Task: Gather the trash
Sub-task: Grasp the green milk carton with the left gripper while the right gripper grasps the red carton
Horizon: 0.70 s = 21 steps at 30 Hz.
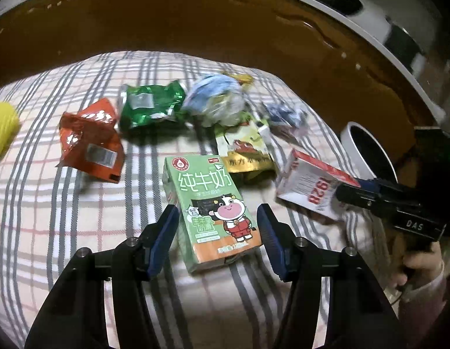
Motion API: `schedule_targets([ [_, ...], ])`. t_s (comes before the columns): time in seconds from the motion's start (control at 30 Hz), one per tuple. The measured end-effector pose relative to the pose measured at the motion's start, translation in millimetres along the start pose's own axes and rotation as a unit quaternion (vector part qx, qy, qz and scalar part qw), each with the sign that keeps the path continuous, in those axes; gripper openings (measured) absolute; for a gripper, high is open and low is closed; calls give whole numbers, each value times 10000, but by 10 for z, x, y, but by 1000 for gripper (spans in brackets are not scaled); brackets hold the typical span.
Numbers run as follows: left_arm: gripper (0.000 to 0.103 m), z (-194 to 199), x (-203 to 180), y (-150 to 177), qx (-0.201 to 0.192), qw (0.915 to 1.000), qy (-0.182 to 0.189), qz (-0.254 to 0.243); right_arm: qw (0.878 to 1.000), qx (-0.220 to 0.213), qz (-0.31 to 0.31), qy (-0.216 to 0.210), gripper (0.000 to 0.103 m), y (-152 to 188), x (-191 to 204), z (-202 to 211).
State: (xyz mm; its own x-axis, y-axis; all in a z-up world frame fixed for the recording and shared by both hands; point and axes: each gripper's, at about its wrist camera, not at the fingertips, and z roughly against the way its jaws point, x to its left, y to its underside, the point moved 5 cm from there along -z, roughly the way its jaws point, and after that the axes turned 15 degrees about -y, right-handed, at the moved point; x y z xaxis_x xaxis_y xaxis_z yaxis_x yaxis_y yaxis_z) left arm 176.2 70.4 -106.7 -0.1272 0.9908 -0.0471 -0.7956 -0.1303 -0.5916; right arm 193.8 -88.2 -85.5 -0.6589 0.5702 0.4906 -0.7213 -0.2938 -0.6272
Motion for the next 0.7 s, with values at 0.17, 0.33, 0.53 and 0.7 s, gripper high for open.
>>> schedule_targets([
  [0.17,66,-52,22,16,49,9989,-455,-51,9991,-36,346,224,65,-82,86,-80],
  [0.33,71,-77,86,25,26,9981,-604,114,9984,58,509,228,65,-130,115,-209],
  [0.53,63,-141,-16,78,9,9975,-712,-23,9973,286,543,398,33,-60,99,-358],
  [0.7,51,0,-103,91,-185,9980,-580,-146,9984,-57,300,479,31,57,93,-99],
])
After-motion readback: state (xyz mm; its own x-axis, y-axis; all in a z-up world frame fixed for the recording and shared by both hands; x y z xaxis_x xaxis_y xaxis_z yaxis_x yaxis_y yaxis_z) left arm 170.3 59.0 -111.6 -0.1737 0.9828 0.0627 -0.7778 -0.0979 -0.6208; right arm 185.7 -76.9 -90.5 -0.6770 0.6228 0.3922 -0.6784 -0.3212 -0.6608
